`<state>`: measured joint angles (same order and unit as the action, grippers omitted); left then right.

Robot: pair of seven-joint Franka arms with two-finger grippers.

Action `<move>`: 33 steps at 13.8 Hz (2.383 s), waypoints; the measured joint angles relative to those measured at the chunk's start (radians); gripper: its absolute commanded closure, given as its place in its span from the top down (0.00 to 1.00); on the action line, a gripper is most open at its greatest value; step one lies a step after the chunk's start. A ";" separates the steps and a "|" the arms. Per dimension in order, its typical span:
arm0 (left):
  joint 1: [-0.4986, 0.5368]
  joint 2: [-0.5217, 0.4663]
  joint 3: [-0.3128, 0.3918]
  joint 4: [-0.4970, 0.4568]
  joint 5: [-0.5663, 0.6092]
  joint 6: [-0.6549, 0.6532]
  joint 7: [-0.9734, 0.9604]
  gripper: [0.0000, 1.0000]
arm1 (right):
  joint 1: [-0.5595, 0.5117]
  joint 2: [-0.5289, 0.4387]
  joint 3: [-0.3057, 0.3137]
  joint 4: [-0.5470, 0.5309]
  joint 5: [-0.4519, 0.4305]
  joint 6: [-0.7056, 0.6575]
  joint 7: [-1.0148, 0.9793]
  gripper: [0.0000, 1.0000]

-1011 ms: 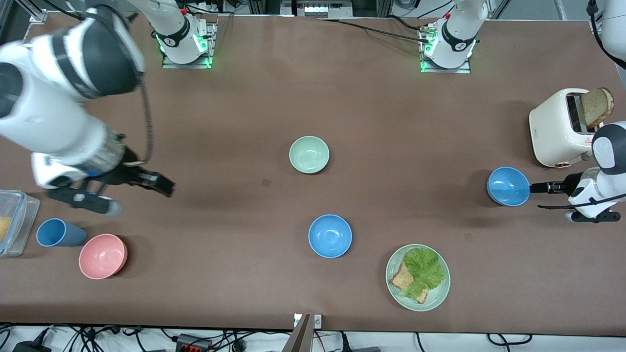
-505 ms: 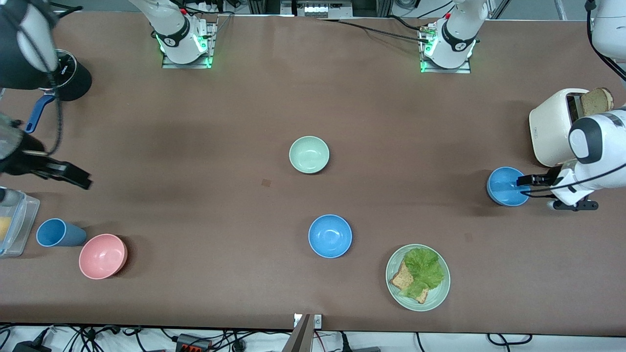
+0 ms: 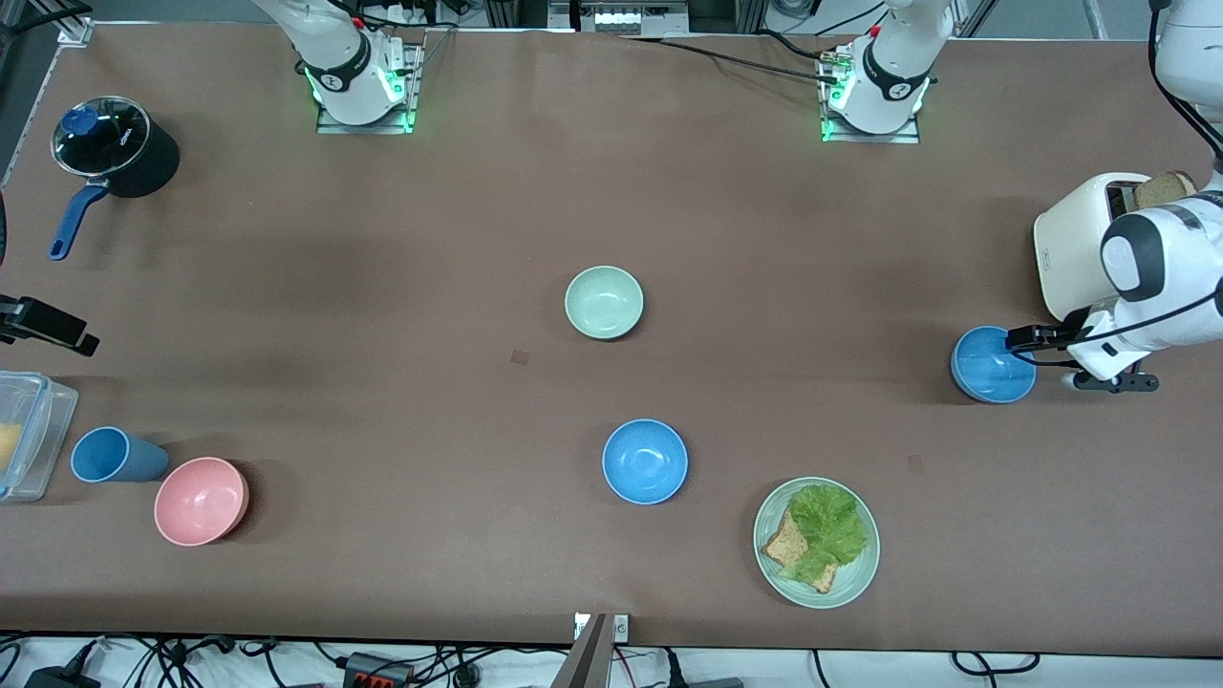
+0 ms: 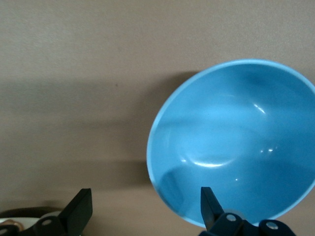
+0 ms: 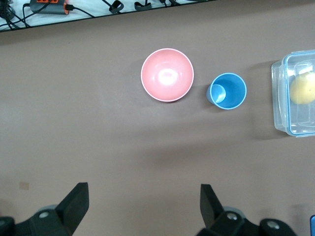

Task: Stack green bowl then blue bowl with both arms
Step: 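Grasp the rim of the blue bowl with the left gripper, then carry the blue bowl over the green bowl with the left gripper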

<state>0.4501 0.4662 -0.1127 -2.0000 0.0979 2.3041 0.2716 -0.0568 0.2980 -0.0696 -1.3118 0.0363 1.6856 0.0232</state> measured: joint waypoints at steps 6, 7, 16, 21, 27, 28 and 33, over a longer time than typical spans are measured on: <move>0.000 0.000 -0.020 -0.006 0.000 0.012 0.000 0.41 | 0.012 -0.096 0.004 -0.132 -0.045 0.034 -0.009 1.00; 0.000 0.000 -0.024 -0.006 0.000 0.013 0.000 0.37 | 0.015 -0.126 0.005 -0.185 -0.061 0.058 -0.020 1.00; 0.000 0.005 -0.035 0.001 -0.021 0.020 -0.002 0.01 | 0.025 -0.194 0.028 -0.287 -0.087 0.084 -0.045 1.00; -0.004 0.005 -0.043 0.007 -0.035 0.020 -0.001 0.00 | 0.026 -0.193 0.040 -0.292 -0.060 0.004 -0.045 1.00; -0.006 -0.004 -0.123 0.151 -0.079 -0.260 -0.013 0.00 | 0.024 -0.193 0.039 -0.277 -0.059 0.010 -0.099 1.00; -0.006 -0.008 -0.147 0.205 -0.096 -0.351 -0.037 0.00 | 0.024 -0.193 0.039 -0.273 -0.057 0.010 -0.100 1.00; -0.010 -0.027 -0.347 0.335 -0.156 -0.570 -0.369 0.00 | 0.025 -0.188 0.039 -0.271 -0.046 0.013 -0.098 1.00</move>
<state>0.4402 0.4388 -0.4599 -1.6647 -0.0582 1.7338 -0.0978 -0.0315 0.1097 -0.0305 -1.5825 -0.0100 1.6985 -0.0745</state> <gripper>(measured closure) 0.956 0.000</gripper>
